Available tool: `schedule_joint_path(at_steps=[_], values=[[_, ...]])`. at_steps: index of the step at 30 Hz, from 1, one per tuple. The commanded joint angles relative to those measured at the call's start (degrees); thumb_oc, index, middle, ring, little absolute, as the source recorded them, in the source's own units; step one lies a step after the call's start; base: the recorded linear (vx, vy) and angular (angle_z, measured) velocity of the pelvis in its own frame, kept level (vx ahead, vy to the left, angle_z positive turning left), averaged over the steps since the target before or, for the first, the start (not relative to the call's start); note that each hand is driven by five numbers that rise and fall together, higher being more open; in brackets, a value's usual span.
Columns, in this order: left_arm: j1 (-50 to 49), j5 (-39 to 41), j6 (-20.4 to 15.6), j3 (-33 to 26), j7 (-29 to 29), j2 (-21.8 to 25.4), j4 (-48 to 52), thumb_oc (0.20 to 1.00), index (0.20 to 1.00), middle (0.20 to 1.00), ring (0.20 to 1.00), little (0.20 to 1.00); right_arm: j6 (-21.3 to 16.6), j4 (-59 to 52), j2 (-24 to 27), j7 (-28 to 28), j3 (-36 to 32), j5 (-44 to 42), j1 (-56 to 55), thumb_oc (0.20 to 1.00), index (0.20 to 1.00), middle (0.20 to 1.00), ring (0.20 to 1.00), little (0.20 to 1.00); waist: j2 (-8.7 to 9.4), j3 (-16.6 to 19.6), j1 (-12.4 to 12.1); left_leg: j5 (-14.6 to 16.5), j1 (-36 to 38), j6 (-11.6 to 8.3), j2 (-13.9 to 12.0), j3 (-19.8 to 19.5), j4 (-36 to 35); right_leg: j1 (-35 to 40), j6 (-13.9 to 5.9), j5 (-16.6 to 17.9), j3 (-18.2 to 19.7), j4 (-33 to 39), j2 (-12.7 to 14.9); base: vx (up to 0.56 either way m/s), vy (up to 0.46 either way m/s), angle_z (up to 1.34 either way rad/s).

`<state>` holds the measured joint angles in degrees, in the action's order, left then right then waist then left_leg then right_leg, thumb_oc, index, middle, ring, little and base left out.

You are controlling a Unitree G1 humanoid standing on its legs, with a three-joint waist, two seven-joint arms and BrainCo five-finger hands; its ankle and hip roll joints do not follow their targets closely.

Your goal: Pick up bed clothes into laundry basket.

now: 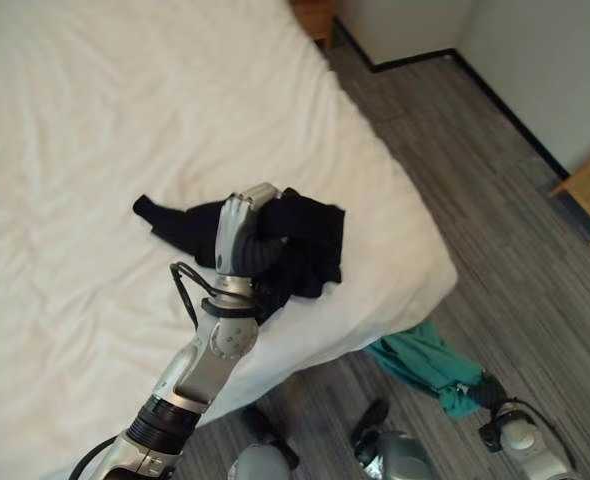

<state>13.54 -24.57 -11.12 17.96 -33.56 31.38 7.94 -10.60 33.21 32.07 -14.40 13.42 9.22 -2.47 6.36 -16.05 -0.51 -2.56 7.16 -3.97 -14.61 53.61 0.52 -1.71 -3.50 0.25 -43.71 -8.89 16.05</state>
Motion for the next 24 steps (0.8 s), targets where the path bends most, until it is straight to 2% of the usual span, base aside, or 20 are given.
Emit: schedule_joint_path(at_steps=[1, 3, 6, 7, 10, 11, 12, 13, 14, 15, 16, 17, 18, 19, 20, 21, 22, 23, 24], values=[[4.4, 3.9, -2.5, -0.6, -0.8, -3.3, 1.6, 0.200, 0.200, 0.200, 0.200, 0.200, -1.0, -0.6, 6.5, -4.4, -5.8, 2.1, 2.1, 0.200, 0.200, 0.200, 0.200, 0.200, -3.31, 3.7, 0.2, -4.9, -3.3, -3.00, -2.6, -6.1, -4.3, 10.9, -11.06, 7.0, 3.3, 4.2, 6.6, -0.09, -0.203, -1.04], [2.7, 6.4, -2.4, -1.5, 0.0, -5.0, 0.4, 0.200, 0.200, 0.200, 0.200, 0.200, -2.2, -3.9, 9.4, -5.2, -8.8, 1.0, 2.9, 0.200, 0.200, 0.200, 0.200, 0.200, -4.90, 4.4, 1.4, -6.8, -1.5, -4.37, -4.3, -4.5, -4.2, 11.1, -10.34, 3.8, 4.6, 7.2, 4.4, -0.10, -0.307, -1.03], [1.6, 8.5, -1.9, -2.3, 1.5, -6.9, -1.2, 0.200, 0.200, 0.200, 0.200, 0.200, -3.3, -8.7, 13.3, -4.8, -11.1, 0.4, 3.1, 0.200, 0.200, 0.200, 0.200, 0.200, -6.94, 4.7, 2.2, -9.3, -0.2, -6.09, -6.9, -2.4, -4.0, 11.2, -9.16, 2.1, 4.8, 9.1, 1.6, -0.03, -0.280, -0.99], [0.4, 11.1, -1.6, -2.5, 3.1, -8.6, -2.6, 0.200, 0.200, 0.200, 0.200, 0.200, -4.4, -13.8, 16.7, -4.7, -12.6, 0.1, 4.5, 0.200, 0.200, 0.200, 0.200, 0.200, -8.33, 4.8, 2.9, -11.5, 0.9, -7.78, -9.3, -1.3, -3.4, 11.2, -8.30, 1.1, 5.4, 10.9, -0.4, -0.03, -0.408, -0.82], [-1.5, 14.0, -1.1, -2.7, 5.5, -10.4, -3.8, 0.200, 0.200, 0.200, 0.200, 0.200, -5.3, -17.5, 18.0, -5.2, -14.0, -0.2, 6.0, 0.200, 0.200, 0.200, 0.200, 0.200, -9.39, 4.9, 3.3, -12.6, 2.2, -9.02, -11.4, -0.6, -2.5, 11.1, -7.39, 0.2, 6.1, 12.4, -1.9, 0.04, -0.261, -0.79], [-3.6, 17.3, -1.0, -2.7, 7.1, -11.3, -5.0, 0.200, 0.200, 0.200, 0.200, 0.200, -5.2, -19.5, 18.7, -5.3, -14.2, -0.6, 8.1, 0.200, 0.200, 0.200, 0.200, 0.200, -10.15, 3.9, 2.2, -14.3, 2.2, -10.03, -12.7, -4.0, -0.6, 11.3, -6.64, -1.2, 7.2, 12.9, -3.2, 0.18, -0.237, -0.87], [-4.6, 19.2, -1.2, -2.7, 7.9, -11.8, -5.6, 0.200, 0.200, 0.200, 0.200, 0.200, -4.8, -19.8, 18.6, -4.9, -13.7, -1.3, 9.8, 0.200, 0.200, 0.200, 0.200, 0.200, -10.34, 3.1, 0.3, -15.3, 0.7, -10.22, -12.6, -9.4, 0.6, 11.5, -6.30, -2.1, 8.5, 13.0, -3.9, 0.31, -0.363, -1.32], [-6.3, 21.0, -1.5, -2.8, 8.7, -12.3, -6.0, 0.200, 0.200, 0.200, 0.200, 0.200, -4.7, -19.9, 18.4, -4.1, -13.6, -3.1, 10.9, 0.200, 0.200, 0.200, 0.200, 0.200, -9.89, 2.6, -1.7, -13.9, -1.3, -9.54, -10.9, -18.2, 1.3, 11.7, -5.62, -3.4, 10.6, 13.1, -4.9, 0.21, -0.222, -1.51], [-6.3, 21.2, -1.5, -2.8, 8.8, -12.2, -6.0, 0.200, 0.200, 0.200, 0.200, 0.200, -4.7, -19.9, 18.4, -4.0, -13.6, -3.3, 10.9, 0.200, 0.200, 0.200, 0.200, 0.200, -9.82, 2.7, -1.5, -13.6, -1.9, -9.38, -11.0, -18.7, 1.9, 11.7, -5.55, -3.4, 10.3, 13.1, -4.8, 0.15, -0.223, -1.48], [-7.9, 22.7, -2.2, -2.9, 9.9, -12.4, -5.7, 0.200, 0.200, 0.200, 0.200, 0.200, -4.8, -19.5, 18.2, -3.4, -13.9, -5.0, 11.8, 0.200, 0.200, 0.200, 0.200, 0.200, -9.05, 2.0, -3.5, -10.3, -3.5, -6.59, -8.1, -26.0, 1.7, 11.1, -4.86, -3.2, 11.8, 12.8, -5.2, 0.12, -0.181, -1.22], [-10.2, 24.7, -3.3, -1.7, 12.8, -12.5, -5.8, 0.200, 0.200, 0.200, 0.200, 0.200, -4.3, -18.2, 18.6, -4.1, -9.3, -3.4, 16.8, 0.200, 0.200, 0.200, 0.200, 0.200, -8.25, 2.1, -6.2, -6.6, -5.0, -5.43, -4.9, -32.2, 2.2, 10.8, -4.92, -3.6, 14.0, 13.0, -5.2, 0.23, -0.302, -0.90], [-12.0, 25.9, -5.0, -1.1, 12.1, -13.3, -4.6, 0.200, 0.200, 0.200, 0.200, 0.200, -3.9, -18.9, 16.9, -4.8, -8.3, -3.2, 19.3, 0.200, 0.200, 0.200, 0.200, 0.200, -7.71, 1.8, -8.0, -3.8, -5.8, -4.72, -2.2, -35.5, 2.5, 11.1, -4.80, -3.8, 16.1, 13.1, -5.5, 0.34, -0.399, -1.70], [-12.9, 27.2, -4.5, 0.6, 13.0, -13.9, -2.9, 0.200, 0.200, 0.200, 0.200, 0.200, -3.9, -18.6, 15.2, -6.8, -7.0, -2.7, 22.2, 0.200, 0.200, 0.200, 0.200, 0.200, -7.83, 1.4, -9.5, -2.5, -8.2, -3.93, 1.2, -35.5, 3.9, 12.0, -4.62, -4.4, 17.4, 13.6, -6.2, 0.30, -0.338, -1.97], [-12.8, 27.8, -3.9, -1.7, 12.1, -14.0, 0.0, 0.200, 0.200, 0.200, 0.200, 0.200, -4.1, -33.3, 13.0, -8.2, -8.2, 1.0, 19.9, 0.200, 0.200, 0.200, 0.200, 0.200, -7.78, 0.4, -7.9, -2.9, -10.5, -3.44, 2.2, -33.6, 4.9, 12.0, -4.51, -4.7, 18.7, 13.7, -6.6, 0.18, -0.211, -2.13], [-13.0, 27.9, -3.6, -1.6, 12.3, -13.7, 0.4, 0.200, 0.200, 0.200, 0.200, 0.200, -3.0, -35.3, 12.6, -7.9, -9.2, 1.4, 18.4, 0.200, 0.200, 0.200, 0.200, 0.200, -7.52, 0.8, -8.2, -3.1, -10.8, -3.24, 2.2, -33.5, 5.1, 11.7, -4.48, -4.4, 18.8, 13.8, -6.6, 0.13, -0.083, -1.18], [-12.4, 28.0, -2.1, -2.0, 11.9, -14.1, -0.6, 0.200, 0.200, 0.200, 0.200, 0.200, -3.8, -40.9, 10.8, -6.6, -9.0, 1.3, 16.3, 0.200, 0.200, 0.200, 0.200, 0.200, -7.73, -0.1, -7.2, -3.5, -13.5, -2.67, 3.7, -31.9, 5.5, 12.4, -4.09, -5.3, 20.4, 13.9, -7.5, 0.17, -0.069, -0.50], [-11.8, 27.9, -1.0, -1.7, 12.7, -14.2, -1.4, 0.200, 0.200, 0.200, 0.200, 0.200, -3.3, -42.3, 9.6, -6.3, -8.9, 2.3, 15.4, 0.200, 0.200, 0.200, 0.200, 0.200, -7.92, 0.1, -7.5, -3.9, -15.5, -1.83, 5.3, -31.4, 4.8, 12.9, -3.81, -5.9, 21.8, 13.9, -8.6, 0.49, -0.157, -0.31], [-12.2, 28.0, -0.8, -0.7, 13.2, -14.2, -1.7, 0.200, 0.200, 0.200, 0.200, 0.200, -1.9, -41.4, 7.4, -6.9, -4.6, 6.5, 18.1, 0.200, 0.200, 0.200, 0.200, 0.200, -8.25, 0.0, -9.8, -5.5, -19.4, -1.59, 8.2, -32.6, 2.2, 15.4, -3.63, -8.0, 23.8, 13.9, -10.8, 0.58, -0.138, -0.66], [-12.6, 28.2, -0.7, -0.3, 13.2, -14.3, -1.6, 0.200, 0.200, 0.200, 0.200, 0.200, -1.3, -41.9, 6.7, -7.0, -2.8, 8.2, 19.3, 0.200, 0.200, 0.200, 0.200, 0.200, -8.37, -0.2, -11.4, -6.3, -21.9, -1.44, 8.4, -33.5, 0.5, 16.6, -3.46, -8.9, 25.1, 13.9, -11.8, 0.71, -0.133, -1.26]])
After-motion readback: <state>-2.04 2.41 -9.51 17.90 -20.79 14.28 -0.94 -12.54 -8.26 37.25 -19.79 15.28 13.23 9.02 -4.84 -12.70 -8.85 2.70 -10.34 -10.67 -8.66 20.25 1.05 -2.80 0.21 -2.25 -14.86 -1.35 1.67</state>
